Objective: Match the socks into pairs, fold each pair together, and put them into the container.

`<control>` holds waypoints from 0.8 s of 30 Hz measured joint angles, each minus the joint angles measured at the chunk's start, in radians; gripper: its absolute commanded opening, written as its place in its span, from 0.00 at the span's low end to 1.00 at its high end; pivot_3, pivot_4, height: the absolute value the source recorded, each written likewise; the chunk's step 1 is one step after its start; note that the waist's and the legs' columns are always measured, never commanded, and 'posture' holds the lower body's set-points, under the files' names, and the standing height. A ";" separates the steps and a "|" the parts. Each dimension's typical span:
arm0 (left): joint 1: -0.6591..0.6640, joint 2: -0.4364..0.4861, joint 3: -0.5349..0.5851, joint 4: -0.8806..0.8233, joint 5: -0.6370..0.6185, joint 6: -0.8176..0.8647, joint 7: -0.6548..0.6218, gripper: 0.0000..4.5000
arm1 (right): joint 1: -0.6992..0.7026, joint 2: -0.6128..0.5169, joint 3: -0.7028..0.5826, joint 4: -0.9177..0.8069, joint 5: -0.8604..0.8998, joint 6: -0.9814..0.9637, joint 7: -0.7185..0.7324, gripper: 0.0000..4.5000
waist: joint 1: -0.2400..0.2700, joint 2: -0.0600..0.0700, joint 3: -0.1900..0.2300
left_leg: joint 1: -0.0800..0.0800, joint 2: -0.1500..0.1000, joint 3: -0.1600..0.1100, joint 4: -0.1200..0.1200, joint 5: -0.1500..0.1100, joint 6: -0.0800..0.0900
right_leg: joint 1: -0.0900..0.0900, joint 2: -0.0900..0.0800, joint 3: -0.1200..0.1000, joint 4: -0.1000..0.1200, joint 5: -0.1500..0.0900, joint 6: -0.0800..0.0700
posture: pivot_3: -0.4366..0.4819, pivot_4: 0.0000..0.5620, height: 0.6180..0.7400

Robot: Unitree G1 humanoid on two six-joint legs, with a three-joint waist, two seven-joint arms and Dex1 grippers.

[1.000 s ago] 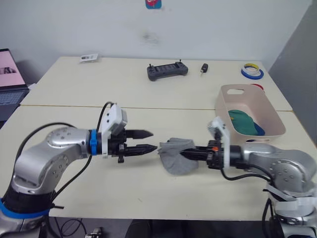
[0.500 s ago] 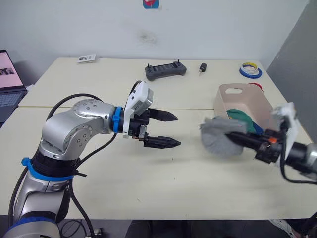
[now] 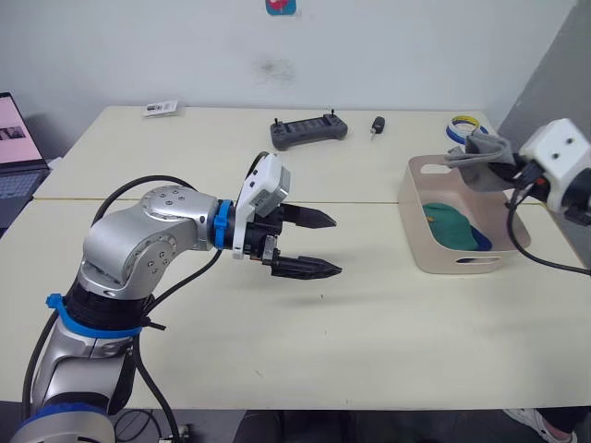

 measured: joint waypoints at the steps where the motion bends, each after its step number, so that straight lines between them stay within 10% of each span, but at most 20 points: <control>1: 0.000 -0.001 0.000 -0.004 0.000 0.001 0.004 0.99 | -0.016 0.009 0.046 0.057 -0.060 -0.093 0.024 0.00 | 0.001 0.000 0.000 | 0.000 0.000 0.000 0.000 0.000 -0.001 | 0.000 0.000 0.000 0.000 0.000 0.000 | 0.48 0.27 1.00; 10: 0.008 0.000 0.011 -0.034 -0.006 0.007 0.027 0.99 | -0.082 0.030 0.219 0.266 -0.263 -0.392 0.254 0.00 | 0.005 0.001 0.002 | -0.002 -0.002 -0.005 0.004 0.002 -0.003 | 0.001 -0.006 -0.001 0.000 0.000 0.000 | 0.48 0.27 1.00; 24: 0.026 0.010 0.016 -0.037 -0.020 0.001 0.034 1.00 | -0.238 0.010 0.224 0.318 -0.290 -0.353 0.521 0.99 | 0.005 0.002 0.002 | 0.000 -0.001 -0.007 0.004 0.002 -0.003 | 0.001 -0.008 -0.002 0.004 0.000 0.000 | 0.48 0.27 1.00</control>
